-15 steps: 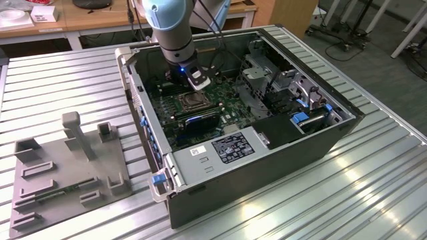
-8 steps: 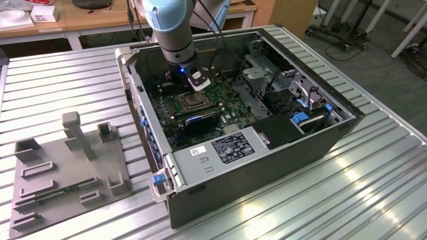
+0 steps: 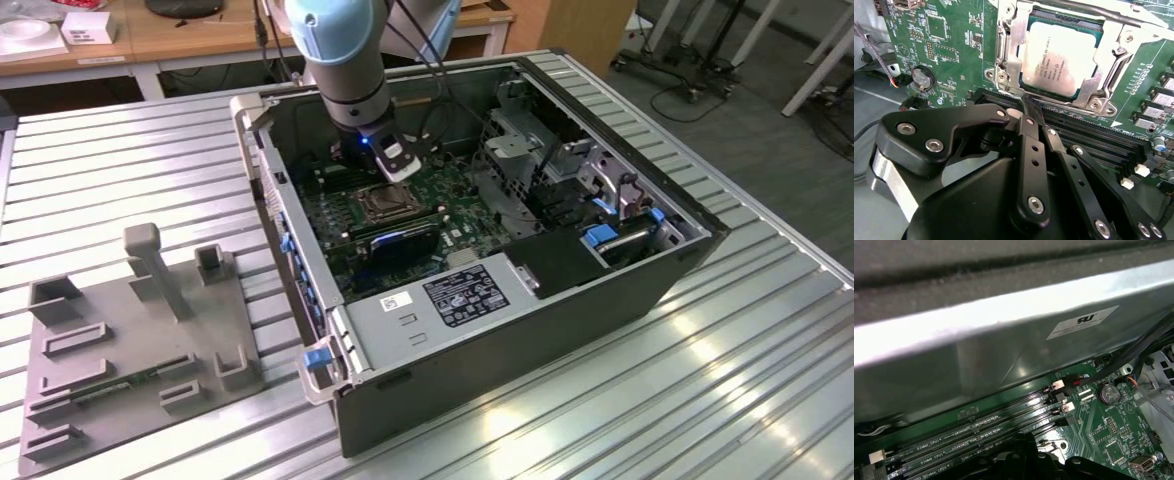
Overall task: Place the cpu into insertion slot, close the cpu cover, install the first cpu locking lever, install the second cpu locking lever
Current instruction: 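Install the first cpu locking lever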
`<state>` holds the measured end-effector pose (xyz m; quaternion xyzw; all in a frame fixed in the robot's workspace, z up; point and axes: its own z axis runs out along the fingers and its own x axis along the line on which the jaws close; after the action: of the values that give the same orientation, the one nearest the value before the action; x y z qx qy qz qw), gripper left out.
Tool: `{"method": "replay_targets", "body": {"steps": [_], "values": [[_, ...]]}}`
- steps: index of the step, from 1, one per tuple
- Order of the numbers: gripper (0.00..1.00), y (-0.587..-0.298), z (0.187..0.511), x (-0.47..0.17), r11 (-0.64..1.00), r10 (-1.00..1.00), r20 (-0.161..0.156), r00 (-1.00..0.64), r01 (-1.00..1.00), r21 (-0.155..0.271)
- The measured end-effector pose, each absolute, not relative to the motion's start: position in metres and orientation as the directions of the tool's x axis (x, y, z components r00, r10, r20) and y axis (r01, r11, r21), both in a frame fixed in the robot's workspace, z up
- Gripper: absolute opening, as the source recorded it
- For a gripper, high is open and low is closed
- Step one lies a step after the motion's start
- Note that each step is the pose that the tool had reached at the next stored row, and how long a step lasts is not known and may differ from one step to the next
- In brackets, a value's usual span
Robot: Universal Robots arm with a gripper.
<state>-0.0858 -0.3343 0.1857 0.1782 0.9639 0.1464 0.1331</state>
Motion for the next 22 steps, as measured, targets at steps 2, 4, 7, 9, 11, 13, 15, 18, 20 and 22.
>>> {"method": "replay_targets", "body": {"steps": [2,4,7,9,11,13,15,18,20,22], "values": [[0.11,-0.3346,0.1854,-0.0858,0.894,0.383,-0.204,-0.901,0.305,0.33],[0.11,-0.3346,0.1854,-0.0858,0.894,0.383,-0.204,-0.901,0.305,0.33],[0.11,-0.3347,0.1853,-0.0858,0.894,0.383,-0.204,-0.901,0.305,0.33],[0.11,-0.3349,0.185,-0.0858,0.893,0.383,-0.204,-0.901,0.305,0.33],[0.11,-0.3352,0.1846,-0.0858,0.893,0.383,-0.204,-0.901,0.305,0.331],[0.11,-0.3352,0.1841,-0.0857,0.893,0.383,-0.204,-0.901,0.305,0.332],[0.11,-0.3353,0.1841,-0.0857,0.893,0.383,-0.204,-0.901,0.305,0.332],[0.11,-0.3353,0.1842,-0.0858,0.893,0.383,-0.203,-0.901,0.305,0.332],[0.11,-0.3353,0.1843,-0.0858,0.893,0.383,-0.203,-0.901,0.305,0.332],[0.11,-0.3353,0.1842,-0.0858,0.893,0.383,-0.203,-0.901,0.305,0.332]]}}
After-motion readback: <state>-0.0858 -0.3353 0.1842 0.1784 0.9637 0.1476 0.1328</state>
